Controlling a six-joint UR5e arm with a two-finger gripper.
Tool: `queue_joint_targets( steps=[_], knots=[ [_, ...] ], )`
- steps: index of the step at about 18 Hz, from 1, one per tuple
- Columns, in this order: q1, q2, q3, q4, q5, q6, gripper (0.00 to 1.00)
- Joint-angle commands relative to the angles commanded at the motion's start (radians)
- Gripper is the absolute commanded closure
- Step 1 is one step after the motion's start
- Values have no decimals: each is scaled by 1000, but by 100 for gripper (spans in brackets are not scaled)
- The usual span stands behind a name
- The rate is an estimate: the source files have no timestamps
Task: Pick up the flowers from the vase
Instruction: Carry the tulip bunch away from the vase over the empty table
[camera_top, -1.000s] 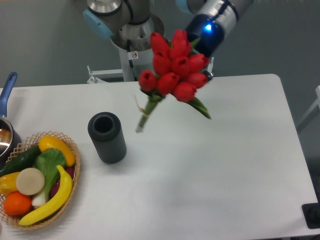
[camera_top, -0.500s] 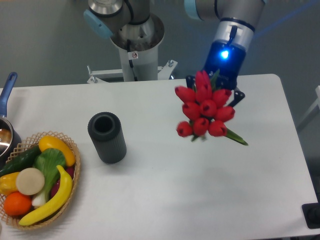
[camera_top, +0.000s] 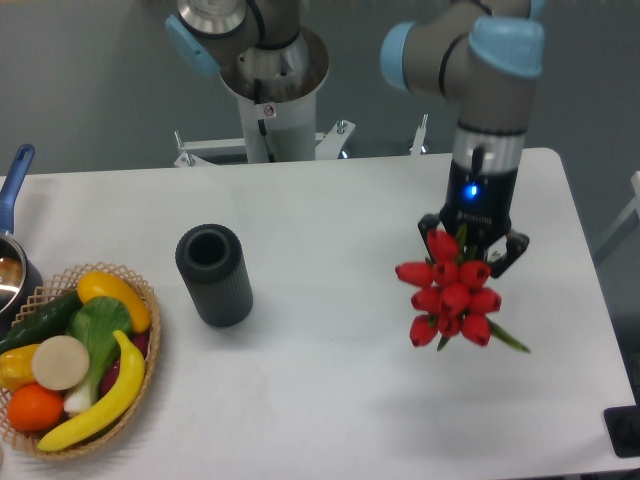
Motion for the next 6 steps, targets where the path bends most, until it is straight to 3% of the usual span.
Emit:
queue_joint_targets(
  steps=[3, 6],
  knots=[
    [-34, -8, -12, -46, 71, -8, 96],
    [-57, -11, -23, -55, 111, -9, 97]
  ],
)
